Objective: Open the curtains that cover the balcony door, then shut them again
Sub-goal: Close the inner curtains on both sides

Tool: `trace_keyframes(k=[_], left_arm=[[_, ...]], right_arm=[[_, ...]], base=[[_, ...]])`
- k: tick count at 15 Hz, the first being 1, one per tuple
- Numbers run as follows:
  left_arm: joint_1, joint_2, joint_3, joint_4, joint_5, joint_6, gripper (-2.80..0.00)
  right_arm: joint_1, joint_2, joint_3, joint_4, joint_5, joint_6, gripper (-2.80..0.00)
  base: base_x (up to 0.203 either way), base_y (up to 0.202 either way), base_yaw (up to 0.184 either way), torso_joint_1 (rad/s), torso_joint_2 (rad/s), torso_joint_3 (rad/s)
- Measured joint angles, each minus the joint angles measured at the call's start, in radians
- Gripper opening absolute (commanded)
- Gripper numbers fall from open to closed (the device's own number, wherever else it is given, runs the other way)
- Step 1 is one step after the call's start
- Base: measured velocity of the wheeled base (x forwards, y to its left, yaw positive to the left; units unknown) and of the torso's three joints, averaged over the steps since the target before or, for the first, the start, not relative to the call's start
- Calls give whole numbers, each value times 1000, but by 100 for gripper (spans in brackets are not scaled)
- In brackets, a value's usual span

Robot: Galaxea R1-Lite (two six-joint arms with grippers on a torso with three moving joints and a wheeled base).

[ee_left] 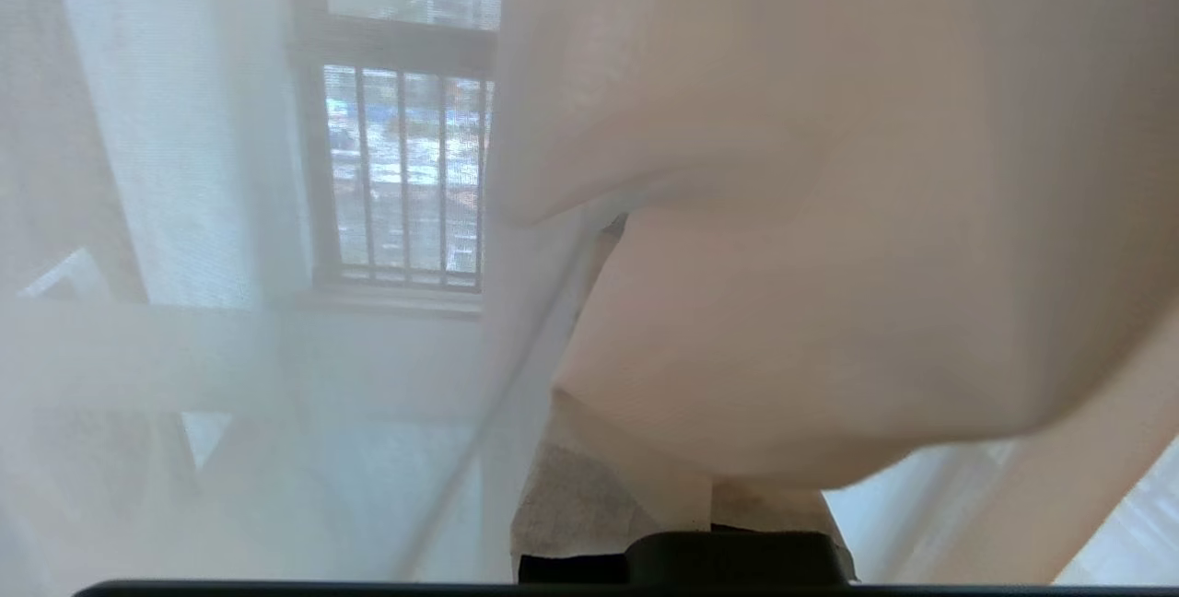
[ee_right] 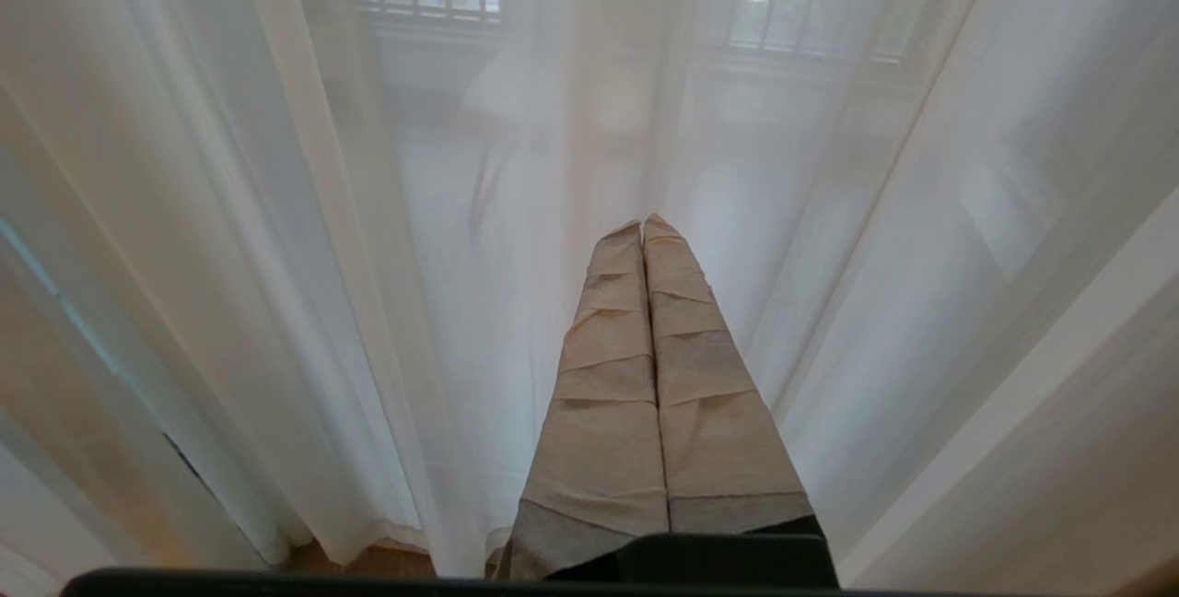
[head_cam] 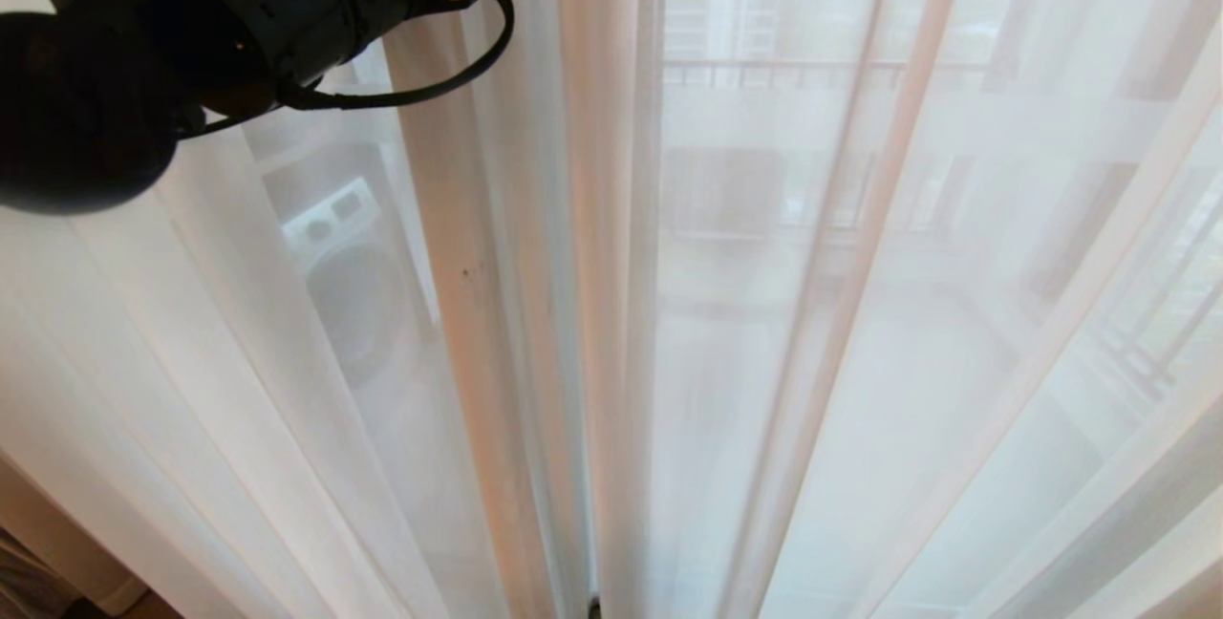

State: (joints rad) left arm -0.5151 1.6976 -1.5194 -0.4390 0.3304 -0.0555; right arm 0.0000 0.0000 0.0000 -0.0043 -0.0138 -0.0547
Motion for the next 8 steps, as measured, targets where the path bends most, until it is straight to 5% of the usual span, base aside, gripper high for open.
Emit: trace_keyframes(k=[2, 3, 8], left_arm=[[1, -12, 13, 0, 0, 0, -280], [1, -14, 15, 0, 0, -1, 0], [-3, -27, 26, 1, 0, 0, 0]], right_arm=[[0, 0, 0, 0, 0, 0, -280], [0, 0, 0, 0, 0, 0, -280], [0, 0, 0, 0, 0, 0, -280]], base=[[0, 0, 0, 0, 0, 0], [0, 0, 0, 0, 0, 0], [0, 0, 0, 0, 0, 0]])
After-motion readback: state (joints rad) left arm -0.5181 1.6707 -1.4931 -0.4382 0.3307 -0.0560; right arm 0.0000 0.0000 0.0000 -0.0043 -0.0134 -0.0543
